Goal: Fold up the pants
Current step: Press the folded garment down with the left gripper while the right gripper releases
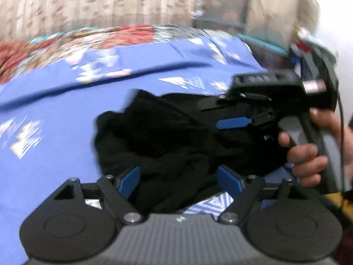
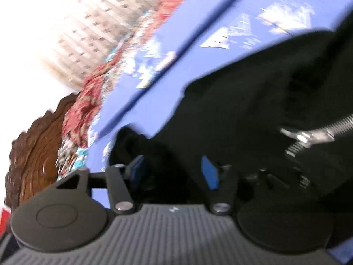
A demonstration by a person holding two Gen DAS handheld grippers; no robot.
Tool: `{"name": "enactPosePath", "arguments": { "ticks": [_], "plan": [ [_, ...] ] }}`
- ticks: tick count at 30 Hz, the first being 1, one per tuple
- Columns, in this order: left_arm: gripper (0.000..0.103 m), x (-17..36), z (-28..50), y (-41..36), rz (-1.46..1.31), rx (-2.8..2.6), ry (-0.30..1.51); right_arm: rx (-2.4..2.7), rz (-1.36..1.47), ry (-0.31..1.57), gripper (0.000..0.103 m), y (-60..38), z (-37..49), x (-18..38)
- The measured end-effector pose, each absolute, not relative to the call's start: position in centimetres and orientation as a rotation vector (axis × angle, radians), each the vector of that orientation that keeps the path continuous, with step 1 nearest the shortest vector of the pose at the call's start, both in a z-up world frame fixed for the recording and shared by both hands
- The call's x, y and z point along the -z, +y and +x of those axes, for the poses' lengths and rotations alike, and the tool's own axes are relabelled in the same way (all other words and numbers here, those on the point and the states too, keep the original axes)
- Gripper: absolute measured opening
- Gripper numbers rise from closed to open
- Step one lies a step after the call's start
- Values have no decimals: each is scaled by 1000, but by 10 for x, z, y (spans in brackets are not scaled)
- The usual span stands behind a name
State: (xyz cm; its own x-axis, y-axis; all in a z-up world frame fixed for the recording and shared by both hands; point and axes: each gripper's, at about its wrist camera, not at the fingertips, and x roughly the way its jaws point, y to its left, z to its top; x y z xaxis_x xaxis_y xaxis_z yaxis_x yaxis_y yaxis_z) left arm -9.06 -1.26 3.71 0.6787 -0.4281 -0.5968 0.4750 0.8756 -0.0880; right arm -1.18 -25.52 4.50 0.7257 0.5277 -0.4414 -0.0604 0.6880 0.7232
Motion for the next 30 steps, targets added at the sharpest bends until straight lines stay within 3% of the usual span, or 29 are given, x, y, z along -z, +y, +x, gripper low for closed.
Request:
{"name": "enactPosePath", "arguments": {
  "ticks": [3,8,11,13,14,15,17,22,25,28,30],
  "plan": [
    [81,-40,-87,31,-103,432,684,-410,615,689,87,-228,10,-55],
    [78,-31,-70,81,-365,314,734,-320,465,749,87,-212,38,-43],
    [78,-25,-52,89,-453,304,768,-320,567,797,86,-214,52,-32],
    [76,-22,-44,87,-466,304,790,-379,616,826,65,-208,51,-33],
    [73,-20,-38,83,-463,304,801,-392,580,840,31,-204,48,-36],
    [70,-17,-33,80,-459,304,813,-385,531,839,25,-198,42,-41],
    [67,-15,-30,72,-454,318,824,-374,482,767,24,-197,22,-59],
    [65,-20,-25,46,-378,354,812,-251,385,622,26,-203,-26,-63],
    [65,-12,-19,23,-317,365,855,-142,461,789,37,-222,-14,-24],
    [65,-1,-19,4,-239,330,903,-152,537,760,44,-238,-12,-30],
    [65,2,-20,0,-229,321,910,-163,495,709,56,-237,-14,-40]
  ]
}}
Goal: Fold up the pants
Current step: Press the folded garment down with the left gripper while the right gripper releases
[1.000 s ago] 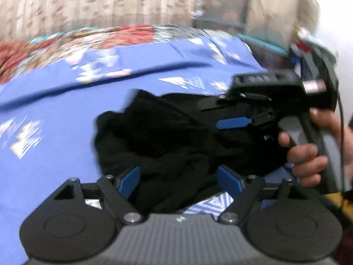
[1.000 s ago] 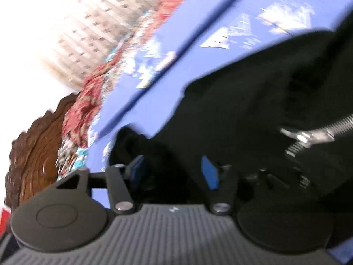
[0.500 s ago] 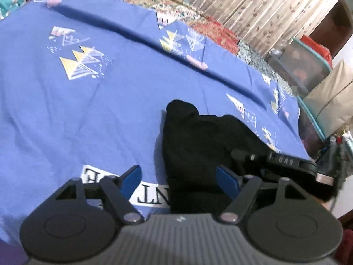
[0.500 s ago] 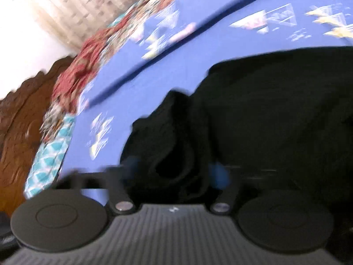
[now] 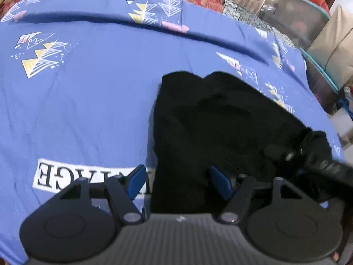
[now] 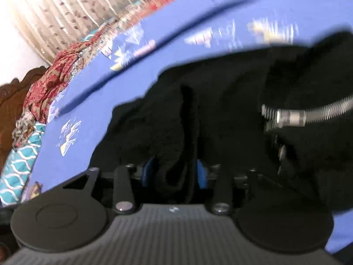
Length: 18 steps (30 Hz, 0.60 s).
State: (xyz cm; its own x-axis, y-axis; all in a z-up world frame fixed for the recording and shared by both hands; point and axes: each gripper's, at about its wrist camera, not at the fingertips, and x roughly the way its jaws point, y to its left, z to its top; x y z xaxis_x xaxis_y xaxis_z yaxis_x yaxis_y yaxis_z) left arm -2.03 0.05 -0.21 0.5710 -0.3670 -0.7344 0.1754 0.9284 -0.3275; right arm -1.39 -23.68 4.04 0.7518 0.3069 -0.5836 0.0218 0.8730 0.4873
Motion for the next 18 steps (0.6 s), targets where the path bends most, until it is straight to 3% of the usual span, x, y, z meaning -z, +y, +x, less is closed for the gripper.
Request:
{"name": "enactPosePath", "arguments": {
  "ticks": [2,3,4,5,7,11,13,15,18],
  "plan": [
    [65,2,-20,1,-233,316,909,-206,517,725,62,-236,-7,-37],
    [65,3,-19,1,-236,313,913,-210,513,753,58,-234,0,-34],
    [65,3,-19,1,-237,310,918,-212,497,785,50,-231,6,-31],
    [65,3,-18,2,-237,306,922,-216,481,802,26,-229,9,-30],
    [65,0,-18,0,-234,301,921,-219,488,730,23,-231,6,-40],
    [67,-9,-19,-9,-214,306,882,-172,321,541,23,-219,-11,-63],
    [68,-6,-17,-20,-167,296,890,-131,257,579,26,-216,-3,-50],
    [70,4,-13,-34,-81,264,928,-99,263,739,42,-218,14,-24],
    [75,14,-14,-40,-35,244,926,-109,418,722,50,-243,14,-29]
  ]
}}
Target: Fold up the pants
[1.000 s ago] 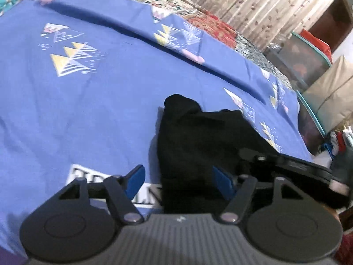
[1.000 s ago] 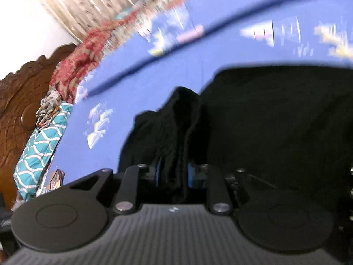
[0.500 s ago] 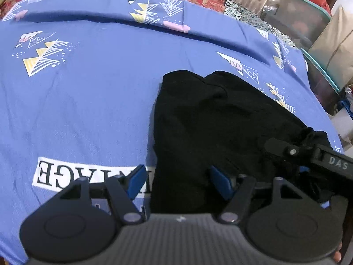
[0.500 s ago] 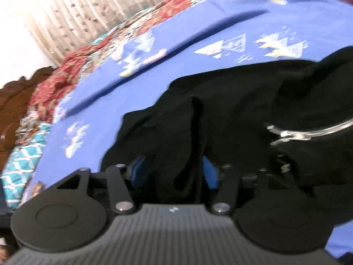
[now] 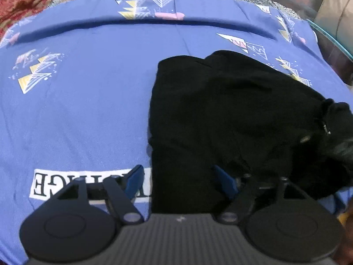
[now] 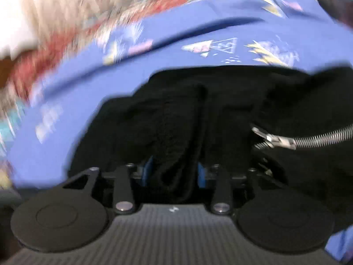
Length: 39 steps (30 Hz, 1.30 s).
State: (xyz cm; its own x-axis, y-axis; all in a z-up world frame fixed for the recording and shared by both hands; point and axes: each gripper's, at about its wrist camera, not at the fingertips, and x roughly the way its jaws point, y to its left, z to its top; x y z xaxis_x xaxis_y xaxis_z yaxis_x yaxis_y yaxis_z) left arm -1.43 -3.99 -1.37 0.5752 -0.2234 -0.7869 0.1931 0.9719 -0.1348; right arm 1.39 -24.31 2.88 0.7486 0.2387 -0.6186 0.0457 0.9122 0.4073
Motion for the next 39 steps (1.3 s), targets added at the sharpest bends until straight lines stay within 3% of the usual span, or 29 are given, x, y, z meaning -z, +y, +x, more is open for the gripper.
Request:
{"name": "enactPosePath", "arguments": {
  "ticks": [4,9,13,17,19,21,25,26,27,28,29,34,39],
  "plan": [
    [71,1,-16,-23,-117,276,927,-105,430,570,51,-265,4,-61],
    [70,-34,-18,-3,-246,317,797,84,483,424,57,-328,-26,-75],
    [67,-44,-6,-33,-208,408,788,266,551,421,60,-381,-43,-58],
    [65,-30,4,-82,-124,507,828,372,628,423,78,-414,-71,-33],
    [64,-12,8,-99,-74,527,875,375,662,446,79,-424,-79,-21],
    [71,10,8,-116,15,498,893,355,693,477,80,-429,-77,-7],
    [73,6,11,-118,25,469,915,286,712,534,80,-419,-63,1],
    [71,2,9,-118,23,465,927,272,695,554,76,-416,-62,5],
    [68,-4,10,-116,16,464,937,269,657,574,46,-410,-57,4],
    [66,-12,9,-112,-1,466,942,245,631,592,25,-405,-60,0],
    [66,-20,8,-105,-28,474,933,241,619,590,20,-400,-65,-7],
    [75,-82,1,-94,-170,578,793,140,491,475,19,-359,-73,-48],
    [102,-113,3,-144,-124,742,821,6,356,435,19,-309,-68,-72]
  ]
}}
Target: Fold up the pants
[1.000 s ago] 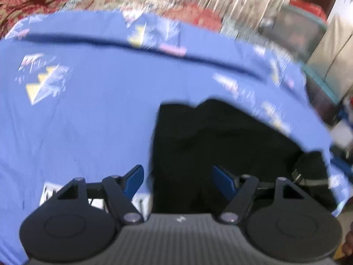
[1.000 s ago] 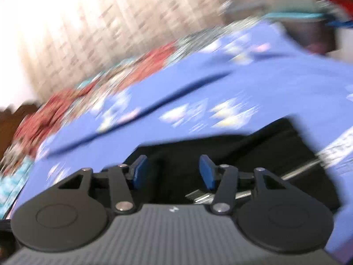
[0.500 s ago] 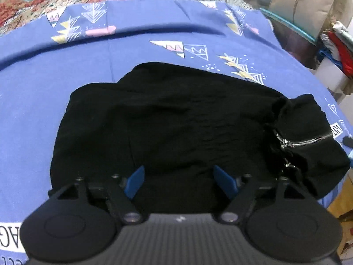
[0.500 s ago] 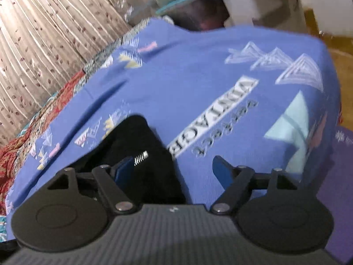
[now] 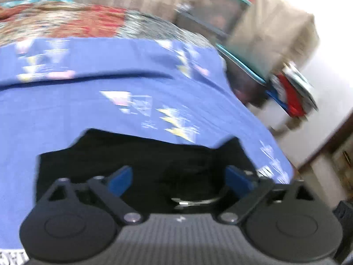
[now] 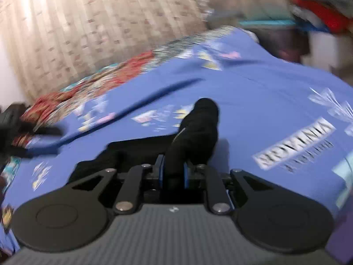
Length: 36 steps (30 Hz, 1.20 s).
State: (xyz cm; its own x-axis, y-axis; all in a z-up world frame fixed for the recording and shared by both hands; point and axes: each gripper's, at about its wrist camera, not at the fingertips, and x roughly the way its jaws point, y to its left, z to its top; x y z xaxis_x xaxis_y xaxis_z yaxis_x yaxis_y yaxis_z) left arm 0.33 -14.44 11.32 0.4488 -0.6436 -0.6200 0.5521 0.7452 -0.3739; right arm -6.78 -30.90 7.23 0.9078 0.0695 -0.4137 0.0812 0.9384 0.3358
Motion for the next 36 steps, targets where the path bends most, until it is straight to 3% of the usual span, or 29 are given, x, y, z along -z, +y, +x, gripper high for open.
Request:
{"name": "enactPosePath", "arguments": {
  "ticks": [5,7,8,9,10,12,13,16,17,18,23,27,28,30,34,36],
  "plan": [
    [101,-95,17,-195,-86,804,959,-96,215,421,19,-266,-63,-79],
    [58,-84,18,-205,-87,799,1008,-138,171,416,19,-253,-64,-81],
    [21,-79,21,-210,-66,792,1038,-160,145,408,19,-248,-65,-81],
    [18,-75,23,-209,-56,769,1045,-173,121,403,25,-245,-66,-81],
    [17,-72,24,-204,-72,774,1044,-187,96,397,28,-244,-68,-80],
    [17,-72,27,-188,-107,785,1037,-201,90,399,53,-245,-70,-76],
    [17,-74,28,-180,-117,787,1028,-199,100,410,55,-249,-68,-72],
    [17,-88,36,-158,-140,791,980,-198,131,491,51,-255,-54,-63],
    [17,-93,38,-149,-145,788,961,-221,150,507,27,-254,-49,-64],
    [17,-98,39,-142,-146,786,944,-261,165,516,11,-252,-45,-68],
    [17,-107,45,-83,-187,743,862,-380,88,500,11,-207,-34,-89],
    [19,-84,55,-36,-251,627,884,-464,4,546,13,-165,-17,-85],
    [21,-72,58,-25,-258,586,908,-485,-12,572,14,-157,-12,-78],
    [44,-43,64,-11,-257,483,969,-523,-16,659,19,-145,-1,-59],
    [58,7,65,9,-307,352,1073,-577,-59,700,23,-141,-4,-49],
    [67,8,56,17,-356,356,1048,-626,-4,688,47,-154,-13,-65]
  ]
}}
